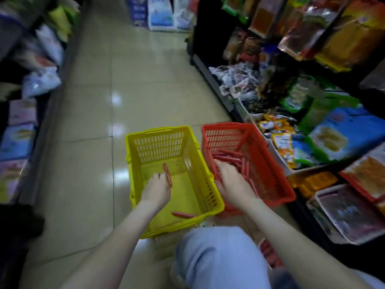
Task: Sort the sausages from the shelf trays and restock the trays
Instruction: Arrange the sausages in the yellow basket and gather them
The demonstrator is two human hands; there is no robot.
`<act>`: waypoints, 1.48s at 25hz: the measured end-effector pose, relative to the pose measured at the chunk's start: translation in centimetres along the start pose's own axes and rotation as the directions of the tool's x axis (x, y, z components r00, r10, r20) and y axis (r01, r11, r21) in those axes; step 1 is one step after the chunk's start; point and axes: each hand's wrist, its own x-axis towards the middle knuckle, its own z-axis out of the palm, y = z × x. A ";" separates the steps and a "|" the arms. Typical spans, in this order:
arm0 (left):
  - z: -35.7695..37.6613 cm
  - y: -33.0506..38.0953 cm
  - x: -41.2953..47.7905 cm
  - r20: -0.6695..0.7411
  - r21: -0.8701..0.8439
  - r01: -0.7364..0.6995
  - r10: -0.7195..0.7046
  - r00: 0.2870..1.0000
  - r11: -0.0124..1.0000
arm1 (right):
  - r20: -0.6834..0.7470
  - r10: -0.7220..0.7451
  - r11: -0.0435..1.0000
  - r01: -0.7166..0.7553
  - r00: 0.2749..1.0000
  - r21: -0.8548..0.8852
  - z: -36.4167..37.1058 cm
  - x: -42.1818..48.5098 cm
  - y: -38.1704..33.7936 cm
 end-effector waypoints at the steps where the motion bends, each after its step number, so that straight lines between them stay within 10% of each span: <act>1: 1.2 -1.0 0.7 0.016 -0.004 0.036 -0.036 0.999 0.999 | 0.031 -0.072 0.996 0.073 0.997 -0.051 1.8 1.5 0.2; 10: 14.4 -6.6 13.0 0.082 0.188 0.200 -0.218 0.972 0.962 | 0.522 -0.417 0.853 0.519 0.744 -0.059 23.3 11.3 5.1; 17: 23.3 -11.4 16.0 0.161 0.274 0.143 -0.192 0.968 0.951 | 0.837 -0.271 0.771 0.628 0.474 -0.106 34.8 11.9 6.3; 23: 23.8 -11.9 15.5 0.089 -0.324 0.312 -0.300 0.950 0.893 | 0.546 -0.053 0.950 -0.127 0.836 0.285 35.3 16.1 4.6; 26: 22.4 -9.5 16.5 0.236 -0.820 0.360 -0.309 0.921 0.446 | 0.475 0.027 0.766 -0.324 0.879 0.555 35.6 18.2 2.7; 30: 22.6 -9.3 17.6 0.225 -0.881 0.385 -0.472 0.853 0.276 | 0.375 0.027 0.748 -0.267 0.927 0.607 36.0 19.0 1.7; 33: 22.6 -10.2 17.6 0.308 -0.897 0.427 -0.536 0.786 0.112 | 0.460 0.006 0.968 -0.120 0.888 0.221 36.7 19.0 2.9; 37: 22.2 -11.2 16.9 0.402 -0.897 0.434 -0.568 0.718 -0.087 | 0.468 0.069 0.994 -0.023 0.881 -0.104 37.3 18.8 4.2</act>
